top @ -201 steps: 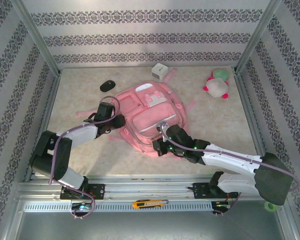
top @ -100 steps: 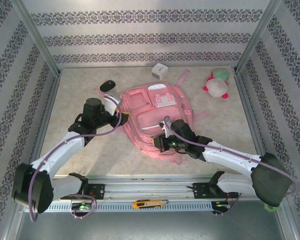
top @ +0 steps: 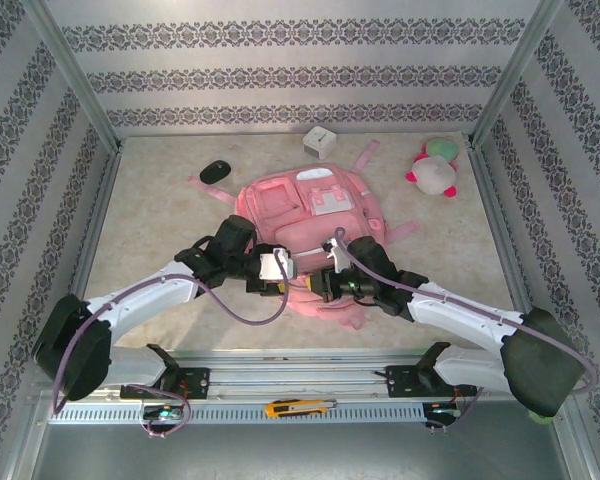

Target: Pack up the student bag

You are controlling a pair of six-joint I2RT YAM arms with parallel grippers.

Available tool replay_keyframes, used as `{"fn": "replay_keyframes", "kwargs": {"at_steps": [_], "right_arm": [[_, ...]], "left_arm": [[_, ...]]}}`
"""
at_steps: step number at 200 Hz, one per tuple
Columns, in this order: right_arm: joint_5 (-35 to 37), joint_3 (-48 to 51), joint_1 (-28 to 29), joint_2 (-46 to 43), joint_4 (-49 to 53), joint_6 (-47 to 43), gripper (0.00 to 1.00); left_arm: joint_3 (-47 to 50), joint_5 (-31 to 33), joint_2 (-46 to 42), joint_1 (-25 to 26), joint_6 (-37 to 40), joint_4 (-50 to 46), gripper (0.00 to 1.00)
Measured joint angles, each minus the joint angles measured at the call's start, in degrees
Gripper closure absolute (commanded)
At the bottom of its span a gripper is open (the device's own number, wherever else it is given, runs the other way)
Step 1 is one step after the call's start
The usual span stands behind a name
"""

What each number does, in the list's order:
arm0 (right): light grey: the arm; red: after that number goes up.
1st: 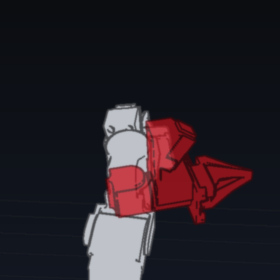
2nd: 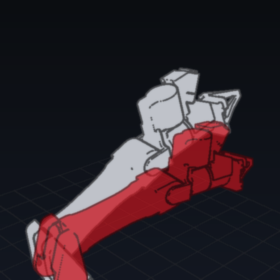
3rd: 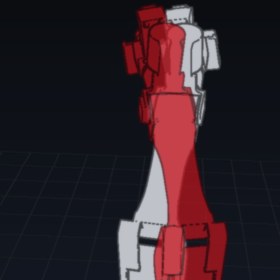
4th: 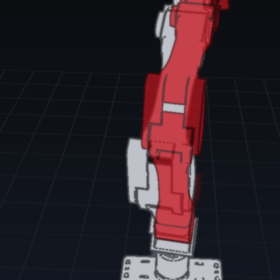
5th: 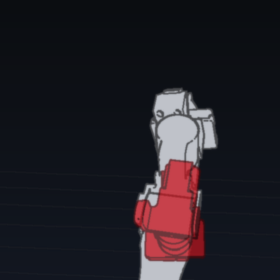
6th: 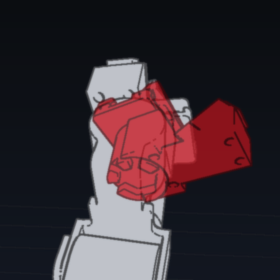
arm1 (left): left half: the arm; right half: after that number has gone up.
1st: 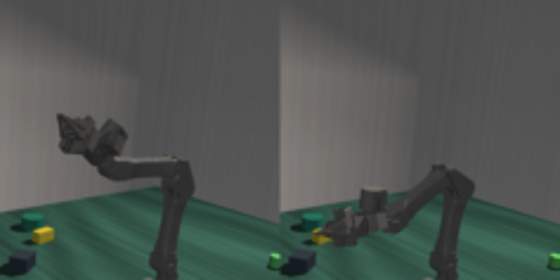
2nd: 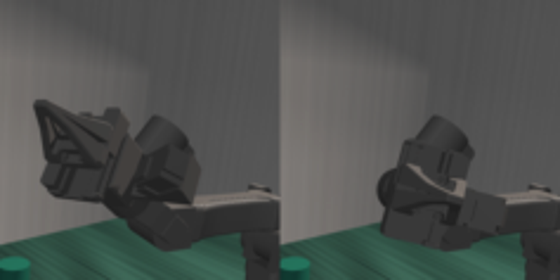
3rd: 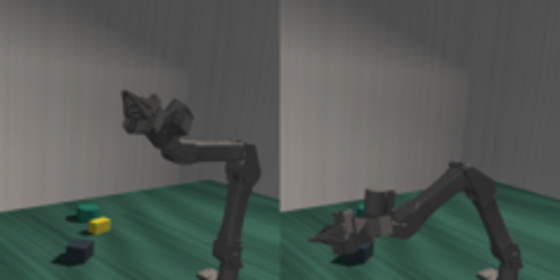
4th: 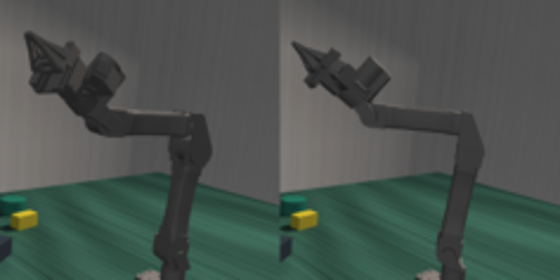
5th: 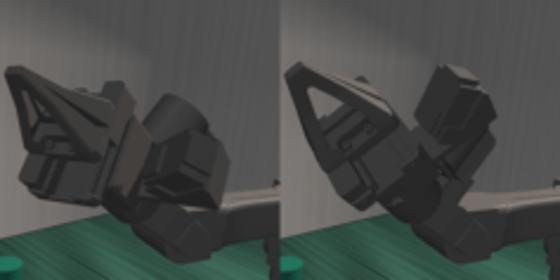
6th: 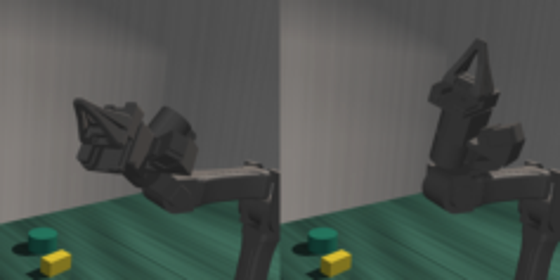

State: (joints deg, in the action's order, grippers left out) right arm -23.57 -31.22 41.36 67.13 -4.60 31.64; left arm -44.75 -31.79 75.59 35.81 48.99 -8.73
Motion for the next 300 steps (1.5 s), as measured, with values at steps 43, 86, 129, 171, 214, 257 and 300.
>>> {"fn": "replay_keyframes", "kwargs": {"at_steps": [43,86,129,171,214,257,300], "right_arm": [[-0.09,0.00,-0.02,0.00,0.00,0.02,1.00],[0.85,0.02,-0.76,-0.02,-0.22,0.22,1.00],[3.32,0.02,-0.59,0.00,-0.28,1.44,0.85],[7.41,0.02,1.44,1.03,-0.28,1.70,0.82],[11.67,-0.02,2.69,1.60,-0.17,1.70,0.83],[13.40,-0.55,2.03,-2.01,3.23,1.20,1.00],[12.11,1.09,-5.70,-11.23,9.14,-0.37,1.00]], "left_arm": [[0.00,3.06,4.94,0.98,-1.14,9.01,0.54],[0.00,2.45,6.27,1.70,-3.45,10.21,0.98],[0.04,1.57,6.27,1.68,-8.28,10.95,1.00],[1.99,0.92,6.01,1.68,-12.85,14.23,1.00],[2.67,0.79,5.86,1.62,-14.64,15.34,1.00],[2.64,1.16,4.42,0.92,-14.32,14.82,1.00],[3.58,0.57,-0.92,-2.38,-12.41,11.17,1.00]]}}
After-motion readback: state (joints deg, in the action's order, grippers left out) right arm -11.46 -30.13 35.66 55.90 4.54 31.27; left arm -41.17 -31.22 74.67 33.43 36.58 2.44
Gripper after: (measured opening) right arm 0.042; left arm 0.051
